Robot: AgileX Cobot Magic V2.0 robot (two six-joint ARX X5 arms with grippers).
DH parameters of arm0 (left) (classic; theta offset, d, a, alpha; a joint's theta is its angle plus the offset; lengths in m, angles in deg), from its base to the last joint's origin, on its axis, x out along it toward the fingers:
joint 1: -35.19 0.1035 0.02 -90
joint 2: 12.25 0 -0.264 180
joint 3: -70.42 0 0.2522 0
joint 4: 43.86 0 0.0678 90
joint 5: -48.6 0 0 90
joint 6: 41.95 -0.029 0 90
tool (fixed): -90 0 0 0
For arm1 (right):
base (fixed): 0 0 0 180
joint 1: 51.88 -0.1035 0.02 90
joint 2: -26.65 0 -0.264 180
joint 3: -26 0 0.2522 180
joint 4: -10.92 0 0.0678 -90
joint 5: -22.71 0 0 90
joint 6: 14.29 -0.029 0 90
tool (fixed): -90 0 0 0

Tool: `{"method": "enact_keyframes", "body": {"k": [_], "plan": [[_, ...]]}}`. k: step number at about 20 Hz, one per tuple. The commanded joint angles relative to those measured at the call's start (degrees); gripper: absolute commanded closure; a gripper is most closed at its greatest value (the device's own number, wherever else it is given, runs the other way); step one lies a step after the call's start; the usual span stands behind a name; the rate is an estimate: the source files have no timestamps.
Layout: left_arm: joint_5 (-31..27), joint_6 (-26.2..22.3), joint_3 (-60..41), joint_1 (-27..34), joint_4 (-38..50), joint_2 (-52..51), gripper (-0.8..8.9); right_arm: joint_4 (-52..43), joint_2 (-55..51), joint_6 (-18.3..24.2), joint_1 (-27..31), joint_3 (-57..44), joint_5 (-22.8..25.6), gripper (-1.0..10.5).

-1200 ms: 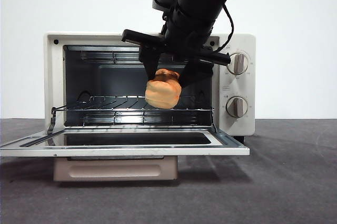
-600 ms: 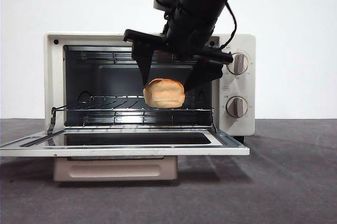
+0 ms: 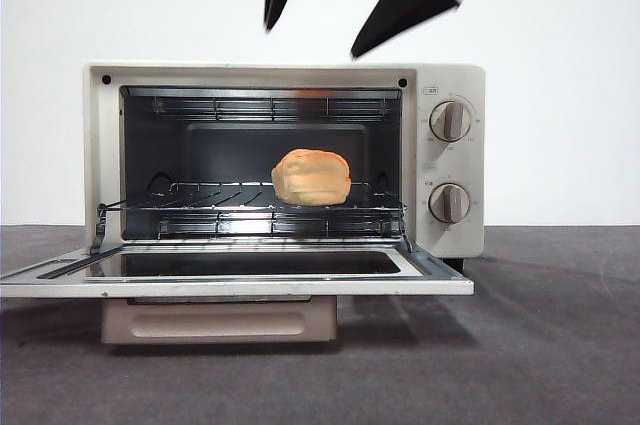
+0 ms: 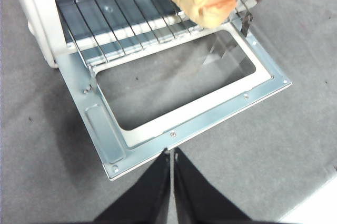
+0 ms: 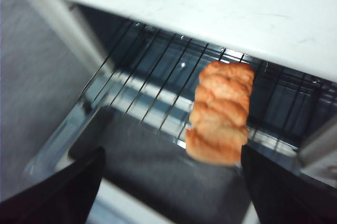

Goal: The left arm flap open the oven, the right arm pick bread and place it into oven, the left arm flap close the oven

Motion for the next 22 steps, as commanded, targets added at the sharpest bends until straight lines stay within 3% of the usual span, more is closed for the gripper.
{"method": "enact_keyframes", "body": {"k": [1, 5, 9, 13, 20, 22], "plan": [[-0.09, -0.02, 0.33, -0.09, 1.29, 0.42, 7.98, 5.09, -3.76, 6.45, -0.96, 1.14, -0.46, 5.4], [-0.09, 1.97, 0.33, 0.11, 3.34, 0.39, 7.98, 13.66, -12.2, 9.18, -0.94, 0.24, -1.68, 5.4], [-0.09, 4.02, -0.57, 0.11, 4.37, 0.39, 7.98, 12.39, -22.08, 9.46, -0.94, -6.8, -6.54, 5.4], [-0.07, 4.85, -0.87, 0.11, 5.64, 0.39, 7.98, 11.65, -30.01, 9.46, -0.94, -14.58, -8.28, 5.4], [-0.07, 5.09, -1.36, 0.26, 6.38, 0.48, 7.98, 11.67, -34.25, 9.46, -0.94, -16.35, -9.35, 5.4], [-0.09, 7.48, -4.04, 1.4, 8.61, 0.81, 7.99, 11.67, -34.23, 9.49, -0.94, -16.35, -9.38, 5.4]]}}
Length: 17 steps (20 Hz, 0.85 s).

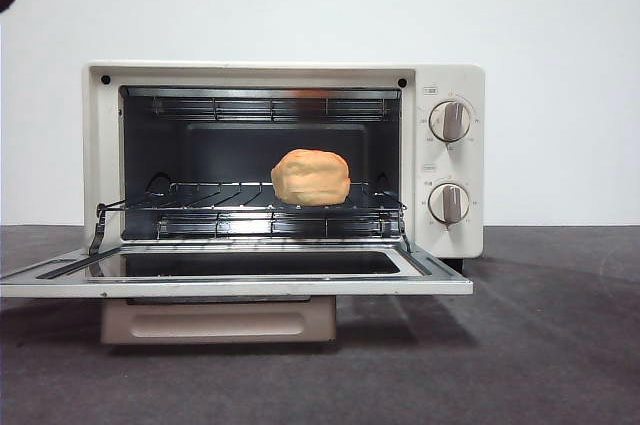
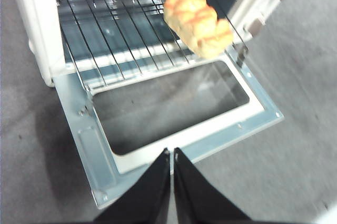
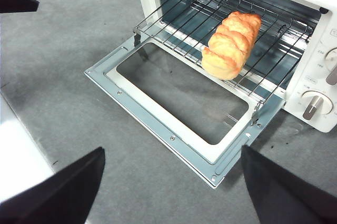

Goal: The left arm flap open the oven, the right arm pick bread and place it into oven, the left arm flap close the oven

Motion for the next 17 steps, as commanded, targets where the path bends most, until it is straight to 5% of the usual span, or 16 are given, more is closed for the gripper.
{"method": "enact_keyframes", "body": {"k": [1, 9, 17], "plan": [[-0.09, 3.65, -3.56, 1.49, 2.73, 0.92, 7.99, -0.42, 0.39, 0.37, -0.66, 0.57, -0.15, 5.4], [5.6, 6.93, -13.38, 12.66, 15.21, 6.8, 8.0, -0.33, 0.37, 0.39, -0.66, 0.57, -0.57, 5.4], [15.02, 1.92, -13.57, 24.13, 23.65, 22.47, 8.0, -0.33, 0.37, 0.63, -0.66, 0.57, -0.61, 5.4]]}}
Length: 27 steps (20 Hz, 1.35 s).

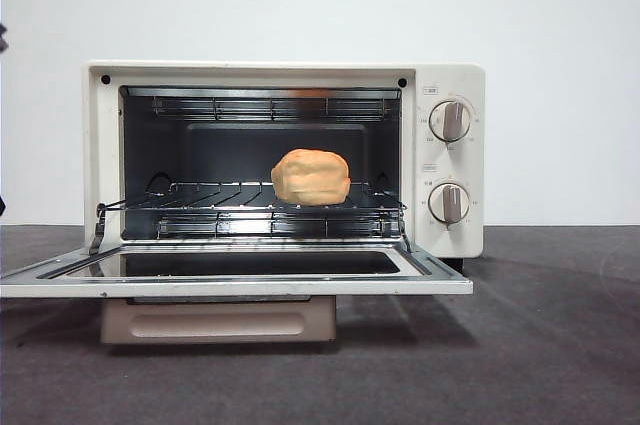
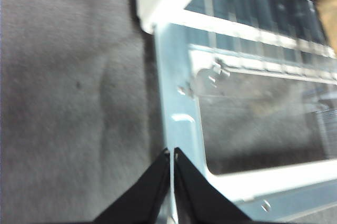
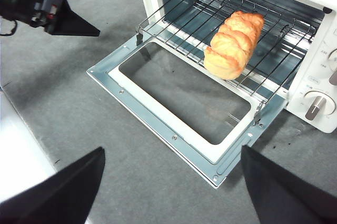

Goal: The left arm flap open the oven, the right arm pick bread and place it into oven, the left arm flap close the oven

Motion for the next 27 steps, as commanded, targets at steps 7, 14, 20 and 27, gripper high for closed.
{"method": "enact_keyframes", "body": {"k": [7, 14, 20, 27], "plan": [[4.57, -5.33, 0.02, 1.88, 6.86, 15.8, 8.0, -0.42, 0.39, 0.5, -0.66, 0.57, -0.17, 5.4], [8.9, -5.49, 0.02, 1.86, 10.58, 22.91, 8.0, -0.39, 0.39, 0.42, -0.66, 0.57, -0.13, 5.4], [14.34, -6.19, 0.02, 1.88, 10.67, 25.05, 8.0, -0.42, 0.39, 0.24, -0.66, 0.57, 0.07, 5.4], [22.77, -1.75, 0.04, 3.41, 16.7, 24.98, 7.99, -0.39, 0.39, 0.02, -0.66, 0.57, 0.04, 5.4]]}}
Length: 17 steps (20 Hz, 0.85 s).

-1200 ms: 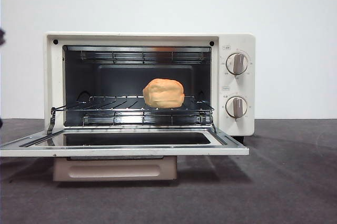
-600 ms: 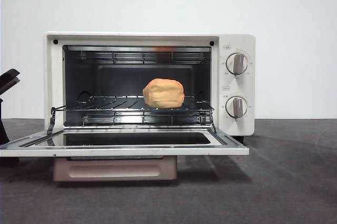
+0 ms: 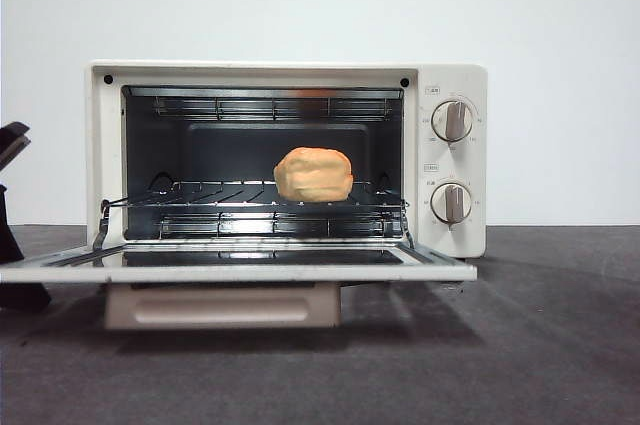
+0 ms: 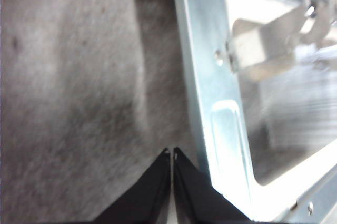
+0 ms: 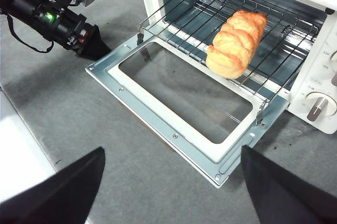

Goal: The left arm flap open the oven, the right arm pick bread and place it into oven, the left arm flap close the oven

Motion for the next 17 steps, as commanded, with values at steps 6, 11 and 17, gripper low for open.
{"method": "enact_keyframes", "body": {"k": [6, 11, 17], "plan": [[8.66, 7.39, 0.68, 0.44, 10.88, 0.5, 7.99, -0.39, 0.39, -0.46, -0.66, 0.57, 0.0, 5.4], [8.7, 11.85, 0.68, 1.09, 19.06, 0.5, 7.99, -0.37, 0.39, -0.76, -0.66, 0.57, 0.0, 5.4], [8.68, 16.92, 0.68, 4.24, 29.59, 0.5, 7.99, -0.37, 0.39, -1.29, -0.66, 0.55, 0.42, 5.4]]}}
